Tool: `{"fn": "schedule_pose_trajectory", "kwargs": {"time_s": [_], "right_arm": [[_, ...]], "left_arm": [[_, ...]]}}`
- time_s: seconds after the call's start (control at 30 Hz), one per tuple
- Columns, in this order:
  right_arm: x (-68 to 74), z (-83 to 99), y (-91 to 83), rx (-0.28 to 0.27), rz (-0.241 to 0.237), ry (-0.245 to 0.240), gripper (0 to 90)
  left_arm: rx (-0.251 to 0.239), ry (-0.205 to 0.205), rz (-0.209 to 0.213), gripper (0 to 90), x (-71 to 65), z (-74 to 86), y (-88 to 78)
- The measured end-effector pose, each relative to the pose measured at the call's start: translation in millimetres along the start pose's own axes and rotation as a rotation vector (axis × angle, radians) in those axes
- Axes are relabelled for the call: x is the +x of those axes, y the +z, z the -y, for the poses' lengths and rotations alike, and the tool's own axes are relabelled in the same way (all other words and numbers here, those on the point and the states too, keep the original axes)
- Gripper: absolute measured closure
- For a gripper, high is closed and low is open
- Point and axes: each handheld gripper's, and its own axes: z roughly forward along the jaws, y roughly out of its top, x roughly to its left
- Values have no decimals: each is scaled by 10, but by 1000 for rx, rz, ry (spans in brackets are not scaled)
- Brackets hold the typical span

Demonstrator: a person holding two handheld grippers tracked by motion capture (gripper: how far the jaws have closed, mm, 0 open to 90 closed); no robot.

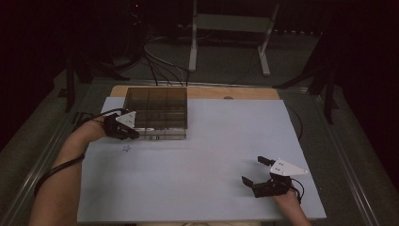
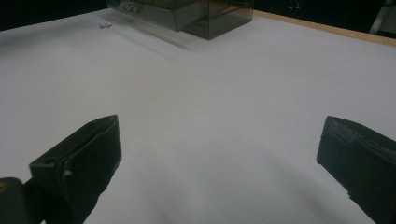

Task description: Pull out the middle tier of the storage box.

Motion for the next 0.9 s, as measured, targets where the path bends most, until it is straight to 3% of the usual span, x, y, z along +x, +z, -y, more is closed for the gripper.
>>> {"fn": "schedule_pose_trajectory", "kwargs": {"time_s": [0.17, 0.27, 0.37, 0.53, 0.63, 0.73, 0.8, 0.9], "right_arm": [[2, 1, 2, 6, -2, 0, 0], [6, -2, 2, 5, -4, -4, 1], [4, -2, 0, 4, -4, -4, 0], [4, -1, 0, 4, -5, -5, 1], [1, -1, -1, 3, -4, -3, 1], [4, -3, -2, 1, -4, -3, 1], [6, -3, 1, 3, -5, -4, 1], [7, -4, 0, 2, -5, -4, 0]], "left_arm": [[-48, -55, -11, 690, -17, -53, -90], [-38, -107, -44, 617, -26, -87, -133], [-41, -191, -67, 549, -27, -116, -166], [-68, -251, -89, 389, -41, -151, -206], [-103, -249, -130, 329, -68, -175, -233], [-111, -304, -117, 156, -66, -207, -244], [-128, -339, -116, 136, -58, -227, -245], [-132, -364, -125, 17, -71, -256, -248]]}}
